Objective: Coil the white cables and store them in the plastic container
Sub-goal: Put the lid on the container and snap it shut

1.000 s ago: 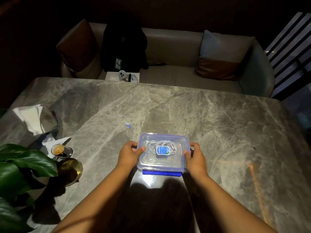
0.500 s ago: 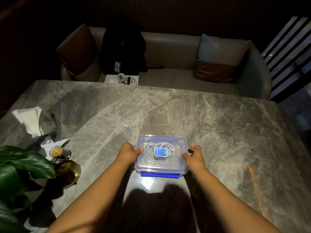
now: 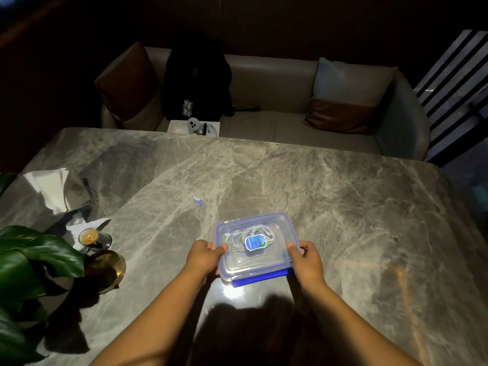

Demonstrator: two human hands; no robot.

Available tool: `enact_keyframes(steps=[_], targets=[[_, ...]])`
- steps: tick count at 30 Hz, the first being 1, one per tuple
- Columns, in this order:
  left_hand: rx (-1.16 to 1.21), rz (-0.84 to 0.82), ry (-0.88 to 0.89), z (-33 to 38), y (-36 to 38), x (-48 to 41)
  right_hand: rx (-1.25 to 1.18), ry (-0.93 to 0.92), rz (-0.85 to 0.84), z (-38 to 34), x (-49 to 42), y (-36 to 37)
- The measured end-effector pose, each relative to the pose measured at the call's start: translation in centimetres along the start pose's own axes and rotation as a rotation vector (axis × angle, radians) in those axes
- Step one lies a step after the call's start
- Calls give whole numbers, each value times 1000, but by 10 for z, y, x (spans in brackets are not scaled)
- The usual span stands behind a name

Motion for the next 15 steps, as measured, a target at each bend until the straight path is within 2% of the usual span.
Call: enact_keyframes(steps=[4, 11, 15], targets=[[228, -56, -98, -23, 29, 21, -141, 82, 2, 16, 8, 3], [391, -188, -262, -48, 86, 49, -428, 204, -74, 35, 16, 19], [432, -267, -283, -61, 126, 69, -357, 184, -113, 40, 11, 9]])
Point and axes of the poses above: each hand's wrist, its own x-axis away from the middle knuckle, its own y-axis out of the palm, z = x × y, the point moved 10 cm from there along -x, towards the middle knuckle, and after that the axes turned 10 degrees about -y, right-handed, at the moved point
